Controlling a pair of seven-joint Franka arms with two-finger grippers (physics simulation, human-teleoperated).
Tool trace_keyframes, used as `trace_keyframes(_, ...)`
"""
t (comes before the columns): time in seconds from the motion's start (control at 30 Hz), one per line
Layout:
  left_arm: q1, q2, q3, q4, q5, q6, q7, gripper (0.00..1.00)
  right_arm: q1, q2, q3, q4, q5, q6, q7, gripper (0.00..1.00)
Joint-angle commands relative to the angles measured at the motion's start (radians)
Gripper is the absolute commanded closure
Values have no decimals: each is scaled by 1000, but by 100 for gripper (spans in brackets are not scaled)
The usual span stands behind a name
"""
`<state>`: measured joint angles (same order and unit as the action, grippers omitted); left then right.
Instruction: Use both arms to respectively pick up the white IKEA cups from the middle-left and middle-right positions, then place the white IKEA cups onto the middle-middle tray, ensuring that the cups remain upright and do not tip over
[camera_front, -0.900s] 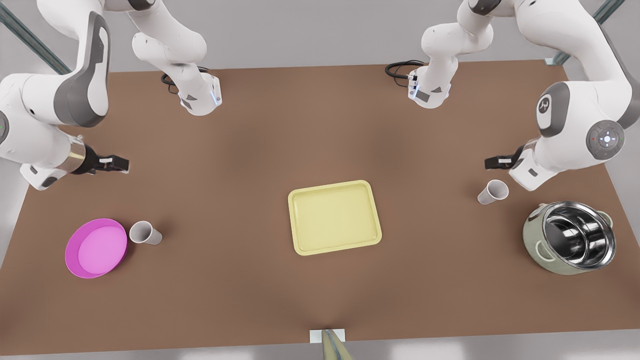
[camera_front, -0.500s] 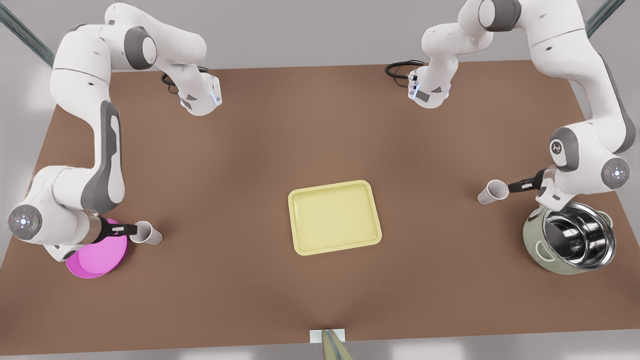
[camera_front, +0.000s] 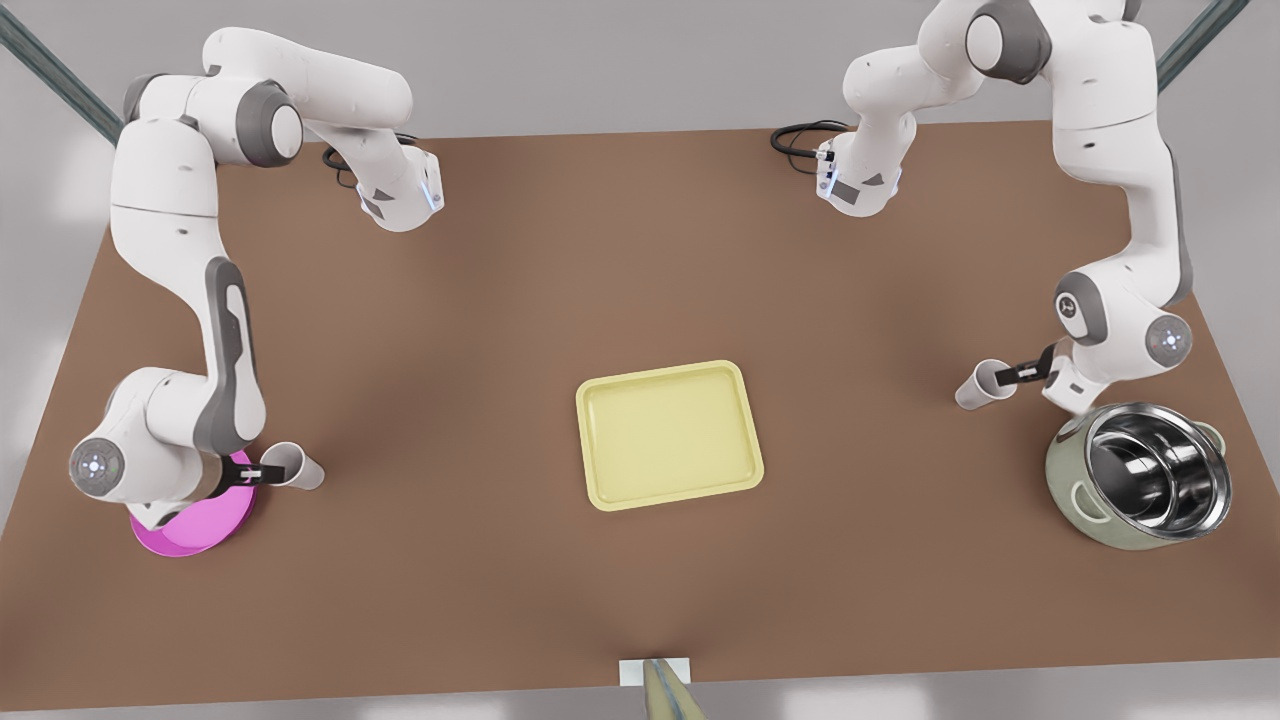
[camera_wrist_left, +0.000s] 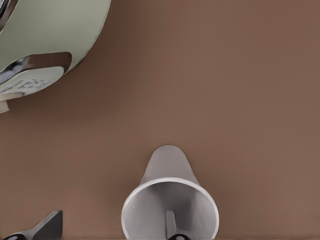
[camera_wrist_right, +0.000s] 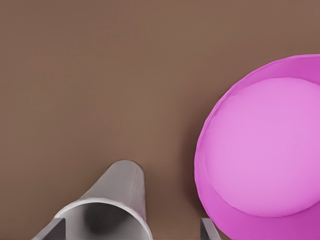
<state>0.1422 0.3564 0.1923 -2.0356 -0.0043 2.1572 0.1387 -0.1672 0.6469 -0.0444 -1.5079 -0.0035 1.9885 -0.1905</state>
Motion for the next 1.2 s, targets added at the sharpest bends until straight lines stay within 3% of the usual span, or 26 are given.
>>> trace_keyframes(0.0, 0, 9, 3, -11, 1, 67, 101, 0, -2, 0, 0, -15, 2, 67, -44, 0)
trace_keyframes(0.13, 0, 38, 3, -14, -3, 81, 96, 0, -18, -6, 0, -64, 4, 89, -43, 0)
trace_keyframes(0.17, 0, 42, 3, -14, -3, 85, 91, 6, -20, -9, 1, -70, 4, 93, -44, 0)
trace_keyframes(0.2, -3, 44, 3, -14, -5, 84, 73, 38, -20, -12, 1, -80, 4, 93, -44, 0)
trace_keyframes(0.23, -4, 44, 3, -14, -6, 84, 71, 53, -20, -18, 1, -90, 5, 93, -44, 0)
trace_keyframes(0.33, -7, 44, 3, -14, -8, 63, 59, 78, -21, -21, 1, -113, 5, 93, -44, 0)
trace_keyframes(0.53, -30, 9, 1, -9, -43, 33, 25, 79, -25, -12, 1, -129, 5, 102, -44, 0)
trace_keyframes(0.57, -47, -19, 1, -8, -42, 30, 2, 79, -25, -10, 1, -129, 5, 108, -44, 14)
trace_keyframes(0.6, -70, -48, 1, 0, -40, 12, -42, 79, -25, -7, 1, -129, 5, 108, -44, 36)
trace_keyframes(0.63, -93, -65, -1, 6, -40, 10, -83, 79, -25, -7, 1, -129, 5, 108, -44, 49)
trace_keyframes(0.67, -148, -71, -4, 29, -40, 7, -198, 79, -23, -4, 1, -129, 5, 110, -44, 54)
trace_keyframes(0.73, -205, 25, -91, 256, -43, -172, -458, 79, -20, 3, 5, -126, 5, 127, -43, 76)
trace_keyframes(0.77, -205, 81, -143, 354, -54, -211, -548, 79, -18, 2, 9, -126, 5, 130, -40, 79)
trace_keyframes(0.87, -205, 104, -223, 384, -177, -209, -573, 79, -14, -3, 40, -123, 10, 128, -29, 79)
trace_keyframes(0.97, -210, 116, -320, 384, -260, -206, -594, 79, -8, -12, 132, -92, 48, 128, -33, 79)
trace_keyframes(1.1, -228, 183, -465, 384, -252, -40, -797, 79, 221, -41, 155, -35, 83, 128, 39, 79)
trace_keyframes(1.17, -268, 208, -467, 384, -235, 15, -826, 79, 336, -30, 155, -2, 128, 130, 39, 79)
